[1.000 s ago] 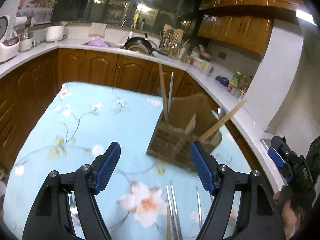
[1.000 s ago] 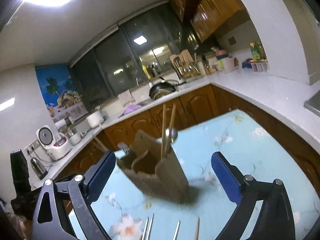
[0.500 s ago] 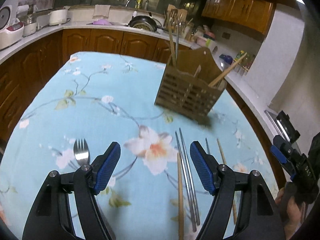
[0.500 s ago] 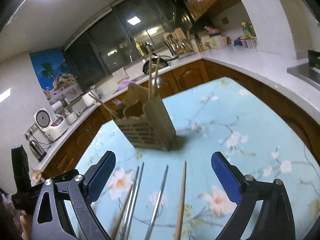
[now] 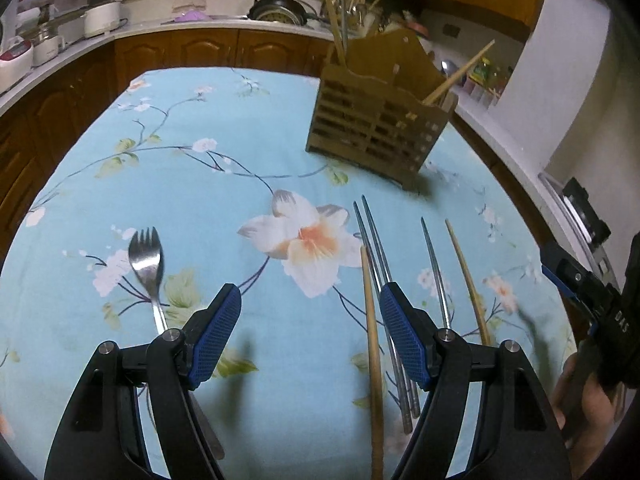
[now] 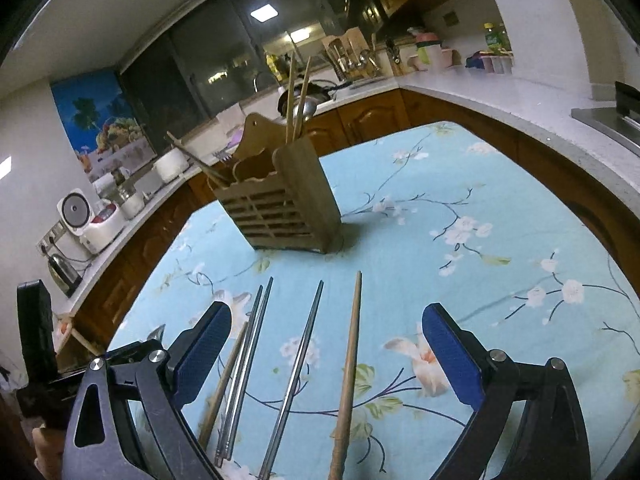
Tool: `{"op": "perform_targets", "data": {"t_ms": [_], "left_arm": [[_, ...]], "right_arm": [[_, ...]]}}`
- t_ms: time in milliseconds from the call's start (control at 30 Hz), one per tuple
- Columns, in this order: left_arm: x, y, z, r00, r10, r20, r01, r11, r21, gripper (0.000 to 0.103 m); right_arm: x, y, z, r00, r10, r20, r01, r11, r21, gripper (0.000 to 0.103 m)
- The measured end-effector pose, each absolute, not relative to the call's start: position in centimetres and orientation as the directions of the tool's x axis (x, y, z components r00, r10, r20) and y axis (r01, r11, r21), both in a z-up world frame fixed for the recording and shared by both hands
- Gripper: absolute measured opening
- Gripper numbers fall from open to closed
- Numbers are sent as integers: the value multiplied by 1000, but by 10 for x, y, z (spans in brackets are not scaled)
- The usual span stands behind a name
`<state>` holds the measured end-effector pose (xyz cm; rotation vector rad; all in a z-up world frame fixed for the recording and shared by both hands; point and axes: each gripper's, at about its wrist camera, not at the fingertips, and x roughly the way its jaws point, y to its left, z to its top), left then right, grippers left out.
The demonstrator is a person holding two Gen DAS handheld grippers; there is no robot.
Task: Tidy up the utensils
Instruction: 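Reach down and grasp a metal chopstick with the right tool while the left tool grasps a wooden chopstick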
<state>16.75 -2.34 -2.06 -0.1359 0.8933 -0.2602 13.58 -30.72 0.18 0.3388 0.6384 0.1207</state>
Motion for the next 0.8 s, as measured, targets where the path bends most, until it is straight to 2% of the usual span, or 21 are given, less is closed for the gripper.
{"op": "perform_targets", "data": {"t_ms": [133, 200, 300, 367, 467, 600, 667, 800], "left_arm": [[172, -36, -27, 565, -278, -777, 201, 959, -198, 73], [174, -43, -31, 551, -274, -788, 218, 959, -181, 68], [179, -52, -40, 513, -279, -812, 244, 954, -174, 54], [182, -57, -44, 495, -281, -822, 258, 951, -170, 49], [187, -66, -50, 475, -274, -836, 283, 947, -149, 48], [195, -76, -60, 443, -266, -856, 304, 943, -135, 35], [196, -79, -61, 455, -257, -853, 313, 942, -117, 35], [202, -85, -61, 465, -243, -851, 326, 941, -90, 35]], "right_arm": [[142, -301, -3, 783, 213, -584, -11, 944, 330, 94], [146, -298, -6, 773, 216, -596, -16, 947, 322, 87], [154, -293, -11, 749, 229, -622, -25, 948, 318, 72], [160, -289, -15, 734, 235, -637, -28, 948, 317, 59], [167, -286, -21, 715, 253, -652, -36, 945, 326, 50], [178, -281, -29, 689, 263, -676, -41, 945, 325, 42], [184, -279, -34, 675, 261, -690, -41, 947, 319, 36], [196, -274, -43, 649, 262, -714, -41, 949, 311, 33]]}}
